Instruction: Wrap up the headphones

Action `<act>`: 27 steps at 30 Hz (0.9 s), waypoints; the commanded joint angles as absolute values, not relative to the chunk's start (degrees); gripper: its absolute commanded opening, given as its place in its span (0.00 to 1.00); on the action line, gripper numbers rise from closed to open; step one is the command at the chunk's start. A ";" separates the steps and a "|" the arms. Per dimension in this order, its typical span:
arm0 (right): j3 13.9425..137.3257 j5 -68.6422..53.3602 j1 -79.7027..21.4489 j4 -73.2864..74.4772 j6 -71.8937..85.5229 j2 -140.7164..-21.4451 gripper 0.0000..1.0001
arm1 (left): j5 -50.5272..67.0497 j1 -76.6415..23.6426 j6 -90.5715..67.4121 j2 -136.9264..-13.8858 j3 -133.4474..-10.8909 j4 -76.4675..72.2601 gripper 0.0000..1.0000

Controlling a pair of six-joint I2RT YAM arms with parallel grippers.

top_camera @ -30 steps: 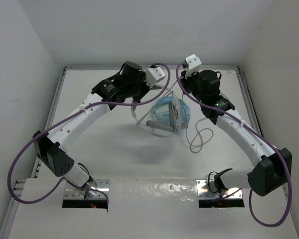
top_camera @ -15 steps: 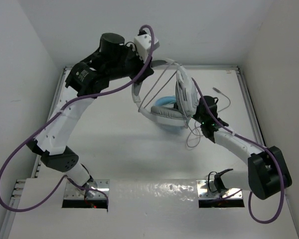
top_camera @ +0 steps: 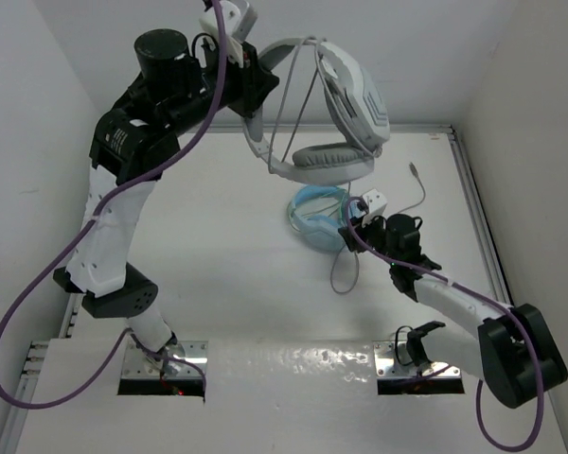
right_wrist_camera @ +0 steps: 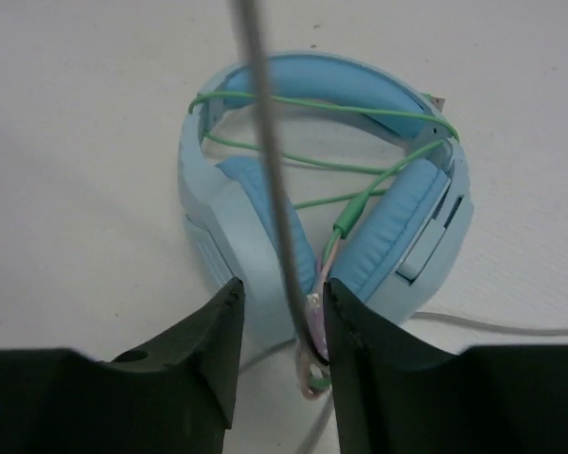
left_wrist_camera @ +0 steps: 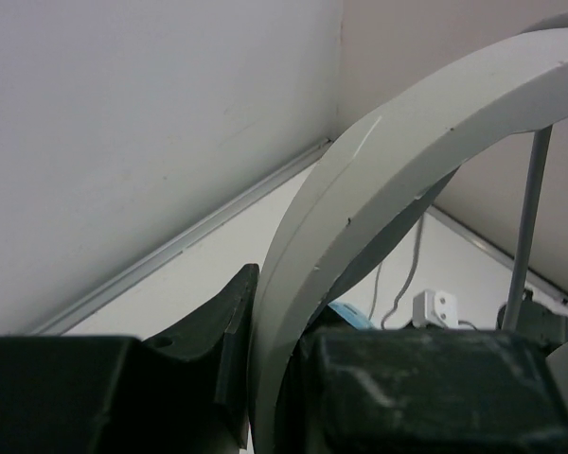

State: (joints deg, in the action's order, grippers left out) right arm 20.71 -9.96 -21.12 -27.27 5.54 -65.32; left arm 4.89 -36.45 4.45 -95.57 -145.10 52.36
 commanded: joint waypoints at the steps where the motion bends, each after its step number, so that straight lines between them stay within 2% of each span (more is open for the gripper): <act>1: 18.90 -7.91 -21.18 -30.50 5.89 -61.53 0.37 | 4.39 -32.79 -5.17 -97.29 -148.97 44.12 0.00; 2: 18.55 -8.17 -21.27 -30.32 6.50 -59.87 0.24 | 5.26 -31.74 -7.45 -97.64 -149.06 43.60 0.00; 4: 17.84 -9.14 -21.36 -29.97 7.38 -58.19 0.14 | 8.17 -28.40 -11.40 -98.87 -148.80 42.10 0.00; 5: 17.75 -9.49 -21.62 -28.93 7.56 -56.79 0.04 | 9.48 -26.47 -12.38 -99.22 -148.36 40.88 0.00; 6: 17.75 -9.84 -21.97 -28.22 7.56 -56.17 0.00 | 9.58 -25.85 -13.35 -99.66 -147.58 40.43 0.00; 10: 17.49 -10.12 -26.18 -26.19 5.63 -54.49 0.00 | 8.53 -24.26 -14.07 -101.77 -146.60 38.67 0.00; 17: 18.36 -11.67 -27.24 -27.42 2.99 -55.72 0.00 | 5.11 -24.17 -11.25 -101.87 -147.04 36.22 0.00; 19: 20.03 -11.52 -31.53 -23.67 1.07 -56.86 0.00 | 3.44 -24.17 -9.94 -102.13 -146.43 35.08 0.00; 27: 40.50 -9.49 -55.51 -4.41 -9.13 -68.19 0.00 | -6.84 -24.17 -4.84 -105.37 -140.46 29.63 0.00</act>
